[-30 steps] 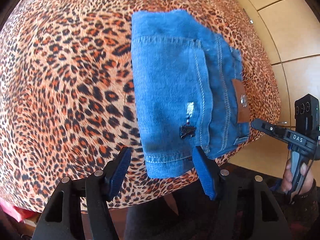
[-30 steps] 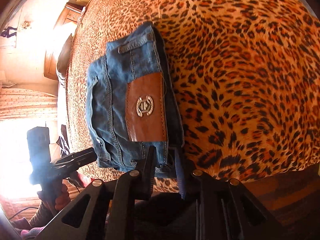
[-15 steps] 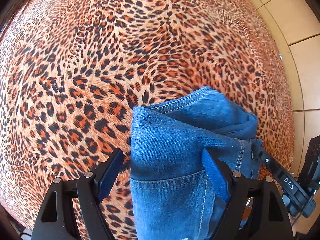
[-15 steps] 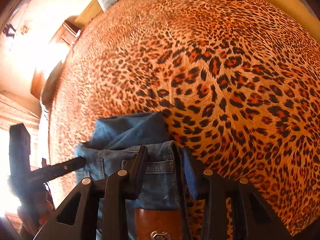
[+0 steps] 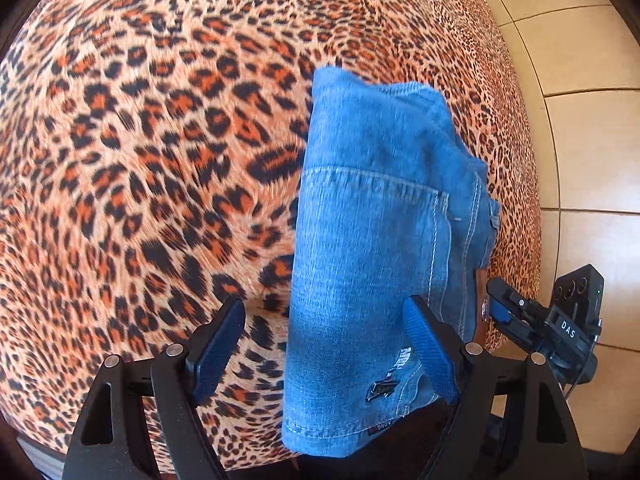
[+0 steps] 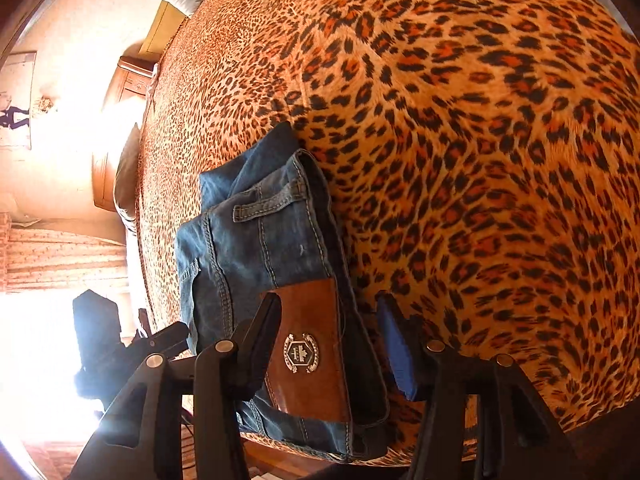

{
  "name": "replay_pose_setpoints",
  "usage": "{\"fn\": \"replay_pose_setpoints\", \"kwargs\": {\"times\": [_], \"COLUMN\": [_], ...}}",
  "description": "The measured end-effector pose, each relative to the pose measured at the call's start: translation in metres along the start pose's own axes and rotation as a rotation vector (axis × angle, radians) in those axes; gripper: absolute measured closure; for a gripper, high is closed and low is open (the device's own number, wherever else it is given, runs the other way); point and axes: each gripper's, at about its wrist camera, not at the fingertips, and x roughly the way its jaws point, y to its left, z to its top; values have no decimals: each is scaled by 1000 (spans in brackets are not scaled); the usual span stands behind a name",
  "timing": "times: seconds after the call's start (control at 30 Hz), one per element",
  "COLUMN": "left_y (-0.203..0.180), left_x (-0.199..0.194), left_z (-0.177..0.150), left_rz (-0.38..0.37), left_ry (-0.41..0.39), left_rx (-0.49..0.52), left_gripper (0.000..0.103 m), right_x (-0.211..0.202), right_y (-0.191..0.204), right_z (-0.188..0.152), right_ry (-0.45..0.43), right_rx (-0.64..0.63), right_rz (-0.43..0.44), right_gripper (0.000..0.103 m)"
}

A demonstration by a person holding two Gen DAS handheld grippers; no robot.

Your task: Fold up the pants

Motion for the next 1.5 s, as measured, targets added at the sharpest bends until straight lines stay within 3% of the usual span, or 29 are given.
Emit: {"fn": "replay_pose_setpoints", "kwargs": {"times": [0.1,0.37,0.67,0.8,0.87,0.9,0.97,1.03,1.1,1.27,1.47,1.5], "left_y": [-8,-42,-44,-33,-28,-26,-23,-21,-20,-12,9,15], "left_x": [8,33,35,21,16,15,11,3,-10,-55,-133,-141], "left_z": [1,8,9,3,4,5,6,4,1,2,42,52], "left_rz": [2,69,76,61,39,-1,-1,-8,-45,-60,-28,-3], "left_ry": [-12,-27,-31,-22,-22,-5,0,-6,-19,-102,-309,-340], "left_rx": [9,72,66,55,37,31,7,5,-2,2,-3,-1], "left_gripper": [13,13,14,14,24,43,51,62,67,68,67,61], "right_x": [13,33,36,41,37,35,32,30,24,13,30,35], "right_y": [-7,12,-23,-17,-9,-1,18,29,40,83,161,174], "right_z": [-5,-4,-8,-8,-7,-8,-12,-14,-16,-18,8,14], "right_ry": [18,35,44,49,47,38,22,21,21,32,-7,-17], "right_rx": [34,6,133,80,33,-8,-96,-129,-153,-275,-366,-379], "right_rz": [51,146,300,250,190,145,66,48,42,44,134,152], "right_gripper": [49,46,52,58,66,69,76,80,80,80,79,77]}}
